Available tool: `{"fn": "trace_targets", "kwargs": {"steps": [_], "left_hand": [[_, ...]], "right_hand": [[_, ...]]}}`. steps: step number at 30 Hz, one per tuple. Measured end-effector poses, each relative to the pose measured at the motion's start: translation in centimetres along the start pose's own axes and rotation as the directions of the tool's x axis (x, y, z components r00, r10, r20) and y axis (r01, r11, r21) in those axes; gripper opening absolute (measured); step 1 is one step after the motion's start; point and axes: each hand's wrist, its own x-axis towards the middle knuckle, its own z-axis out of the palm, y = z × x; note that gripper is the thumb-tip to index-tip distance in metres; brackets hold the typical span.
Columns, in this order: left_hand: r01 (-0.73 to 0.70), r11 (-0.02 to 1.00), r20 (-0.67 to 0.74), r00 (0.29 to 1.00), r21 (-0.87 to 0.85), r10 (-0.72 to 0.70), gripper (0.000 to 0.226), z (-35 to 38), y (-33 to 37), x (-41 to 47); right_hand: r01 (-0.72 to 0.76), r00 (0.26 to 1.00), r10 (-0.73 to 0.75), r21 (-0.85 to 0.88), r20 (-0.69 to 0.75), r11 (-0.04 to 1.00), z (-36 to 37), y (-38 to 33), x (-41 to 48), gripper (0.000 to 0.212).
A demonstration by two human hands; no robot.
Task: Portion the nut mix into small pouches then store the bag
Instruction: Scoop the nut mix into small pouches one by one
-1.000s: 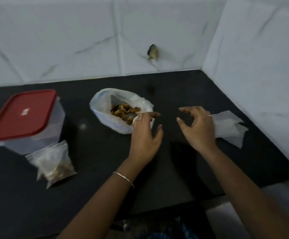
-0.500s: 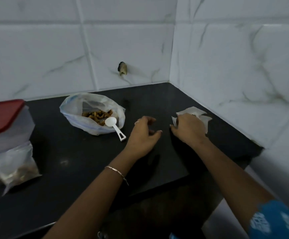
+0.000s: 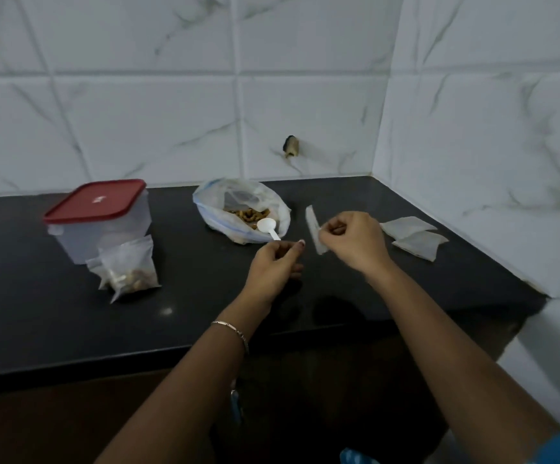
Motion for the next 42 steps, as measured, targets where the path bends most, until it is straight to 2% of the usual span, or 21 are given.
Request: {"fn": "trace_targets", "kwargs": {"steps": [2, 6, 9, 14, 17, 19, 22, 25, 28, 31, 33, 36, 39, 42], "left_hand": [[-0.02, 0.999, -0.04, 0.999, -0.042, 0.019, 0.038, -0.5, 0.5, -0.6], [-0.086, 0.995, -0.127, 0.989, -0.041, 0.081, 0.032, -2.0, 1.6, -1.4], [-0.105, 0.994, -0.137, 0.986, -0.039, 0.099, 0.024, -3.2, 2.1, -1.7], [-0.096, 0.994, -0.104, 0.99, -0.05, 0.09, 0.019, -4.9, 2.4, -2.6], [-0.086, 0.995, -0.149, 0.986, -0.05, 0.078, 0.013, -5.6, 2.5, -3.2], [-0.084, 0.996, -0.209, 0.975, -0.023, 0.078, 0.01, -6.0, 2.6, -3.5], [-0.089, 0.99, -0.325, 0.938, 0.107, 0.12, 0.009, -6.7, 2.7, -3.5], [-0.086, 0.953, -0.364, 0.911, 0.291, 0.193, 0.015, -7.4, 3.1, -3.5], [-0.1, 0.92, -0.345, 0.907, 0.38, 0.241, 0.015, -7.5, 3.6, -3.5], [-0.093, 0.89, -0.303, 0.92, 0.447, 0.248, 0.014, -7.3, 3.8, -3.6], [-0.109, 0.845, -0.263, 0.923, 0.523, 0.281, 0.015, -7.2, 3.8, -3.7], [-0.182, 0.757, -0.208, 0.898, 0.627, 0.388, 0.018, -7.1, 3.4, -4.0], [-0.252, 0.638, -0.154, 0.846, 0.727, 0.51, 0.016, -7.0, 2.9, -4.3], [-0.278, 0.438, -0.055, 0.791, 0.855, 0.609, 0.015, -7.0, 2.6, -4.6]], "right_hand": [[0.044, 0.998, -0.048, 0.077, 0.048, 0.996, 1.1, -1.5, -1.1, 0.005], [0.062, 0.991, -0.08, 0.163, 0.109, 0.985, 2.6, -3.6, -2.3, 0.005], [-0.041, 0.985, -0.01, 0.284, 0.174, 0.958, 3.6, -4.2, -2.2, 0.003], [-0.206, 0.961, 0.081, 0.491, 0.265, 0.847, 4.7, -5.1, -2.4, 0.005], [-0.276, 0.931, 0.078, 0.55, 0.356, 0.788, 4.8, -5.9, -3.1, 0.007], [-0.291, 0.93, 0.094, 0.559, 0.354, 0.777, 5.0, -6.2, -3.4, 0.005], [-0.277, 0.95, 0.15, 0.519, 0.274, 0.808, 5.1, -6.1, -3.1, 0.004], [-0.194, 0.971, 0.112, 0.423, 0.211, 0.885, 4.9, -5.7, -2.6, 0.006], [-0.011, 0.977, -0.058, 0.319, 0.206, 0.948, 4.7, -6.1, -2.5, 0.018], [0.239, 0.892, -0.285, 0.167, 0.352, 0.956, 4.5, -7.0, -2.7, 0.024], [0.335, 0.881, -0.311, -0.006, 0.358, 0.942, 4.4, -7.2, -2.6, 0.023], [0.321, 0.935, -0.275, -0.21, 0.222, 0.923, 4.2, -7.3, -2.5, 0.021], [0.25, 0.963, -0.227, -0.172, 0.144, 0.953, 4.1, -7.2, -2.2, 0.017], [0.257, 0.96, -0.238, -0.126, 0.151, 0.958, 4.7, -7.1, -1.7, 0.016]]}}
